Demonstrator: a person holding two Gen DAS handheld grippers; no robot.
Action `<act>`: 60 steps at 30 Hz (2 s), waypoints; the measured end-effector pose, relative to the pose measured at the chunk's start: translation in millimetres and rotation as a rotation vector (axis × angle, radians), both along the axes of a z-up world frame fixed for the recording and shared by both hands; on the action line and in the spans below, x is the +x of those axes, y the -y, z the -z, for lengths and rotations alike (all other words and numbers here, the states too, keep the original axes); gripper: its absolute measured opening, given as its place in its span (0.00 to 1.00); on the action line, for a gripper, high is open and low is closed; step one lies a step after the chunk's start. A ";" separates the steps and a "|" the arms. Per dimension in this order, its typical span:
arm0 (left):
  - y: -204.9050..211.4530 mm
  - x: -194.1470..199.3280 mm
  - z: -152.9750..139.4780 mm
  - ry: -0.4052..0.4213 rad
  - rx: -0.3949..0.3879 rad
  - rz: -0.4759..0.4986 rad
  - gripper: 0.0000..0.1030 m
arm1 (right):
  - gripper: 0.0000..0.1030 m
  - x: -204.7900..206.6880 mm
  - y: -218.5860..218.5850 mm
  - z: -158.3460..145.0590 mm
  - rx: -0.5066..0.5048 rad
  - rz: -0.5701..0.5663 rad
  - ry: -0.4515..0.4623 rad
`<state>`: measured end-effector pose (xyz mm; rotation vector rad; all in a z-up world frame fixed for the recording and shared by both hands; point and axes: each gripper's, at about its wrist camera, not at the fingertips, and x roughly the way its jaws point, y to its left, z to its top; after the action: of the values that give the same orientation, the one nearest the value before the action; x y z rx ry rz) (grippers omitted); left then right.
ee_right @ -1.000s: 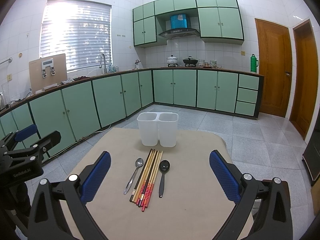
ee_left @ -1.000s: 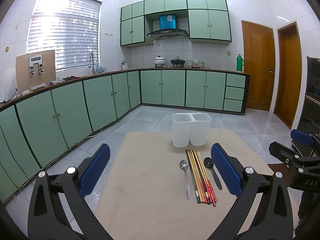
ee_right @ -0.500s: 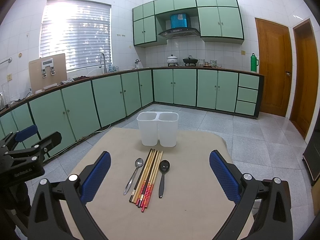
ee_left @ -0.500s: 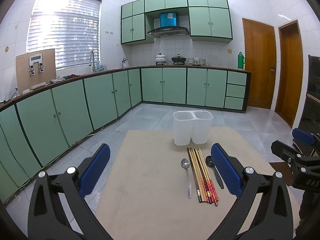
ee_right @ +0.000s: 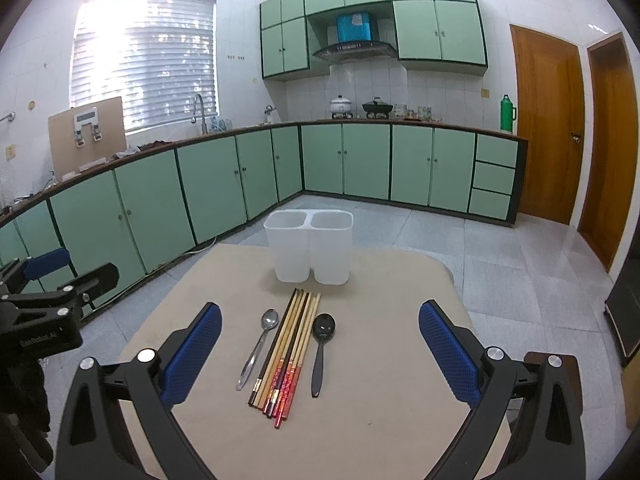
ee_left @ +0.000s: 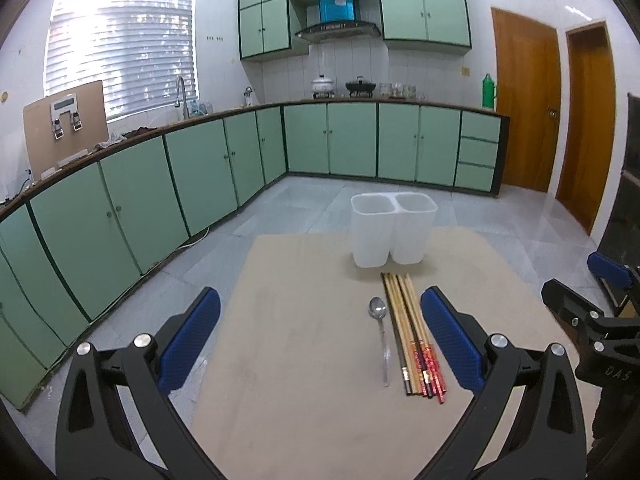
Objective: Organize utensils
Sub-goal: 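Reach the right gripper down and close it on the black spoon handle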
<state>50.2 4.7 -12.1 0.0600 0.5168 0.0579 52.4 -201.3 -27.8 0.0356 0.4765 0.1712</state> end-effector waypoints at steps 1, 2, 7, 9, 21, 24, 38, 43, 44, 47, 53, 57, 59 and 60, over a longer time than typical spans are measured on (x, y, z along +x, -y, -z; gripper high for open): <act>2.5 2.8 2.2 -0.007 0.003 -0.001 0.95 | 0.94 1.6 3.0 3.2 0.001 0.000 -0.005; 2.8 7.1 4.2 -0.018 0.003 -0.002 0.95 | 0.94 7.9 3.3 6.1 0.002 0.001 -0.015; 3.2 34.0 16.6 -0.093 0.015 -0.016 0.95 | 0.94 33.0 6.2 21.3 0.004 0.009 -0.060; 2.9 45.9 23.8 -0.132 0.012 -0.019 0.95 | 0.94 45.5 6.3 28.1 0.000 0.012 -0.083; -2.9 109.7 84.2 -0.419 -0.009 -0.019 0.95 | 0.93 111.4 -4.0 68.7 -0.055 0.019 -0.234; -4.8 120.5 94.9 -0.468 -0.016 -0.011 0.95 | 0.93 124.2 -6.0 77.1 -0.066 0.019 -0.271; -8.9 157.6 115.8 -0.536 -0.023 -0.016 0.95 | 0.82 166.5 -9.9 106.4 -0.065 0.002 -0.402; -13.5 161.2 122.6 -0.540 -0.031 -0.016 0.95 | 0.76 172.6 -17.0 116.3 -0.096 -0.015 -0.431; -12.3 161.6 123.9 -0.540 -0.031 -0.015 0.95 | 0.75 176.0 -16.7 119.4 -0.090 -0.013 -0.441; -9.7 164.6 126.1 -0.534 -0.042 0.000 0.95 | 0.72 184.5 -16.5 124.5 -0.080 -0.007 -0.458; -3.9 179.0 132.2 -0.531 -0.026 0.019 0.95 | 0.65 202.0 -20.1 139.9 -0.062 -0.024 -0.511; 5.4 185.4 136.9 -0.527 -0.014 0.040 0.95 | 0.54 205.2 -19.2 150.6 -0.042 -0.034 -0.546; 11.4 189.3 141.2 -0.532 -0.005 0.050 0.95 | 0.51 203.6 -15.5 150.5 -0.045 -0.033 -0.544; 14.3 191.4 143.6 -0.535 -0.005 0.056 0.95 | 0.41 203.4 -14.2 151.0 -0.063 -0.025 -0.550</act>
<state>241.6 -9.5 -155.7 0.0858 1.0497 -0.0164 255.7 -187.1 -178.8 0.0149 1.0312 0.1704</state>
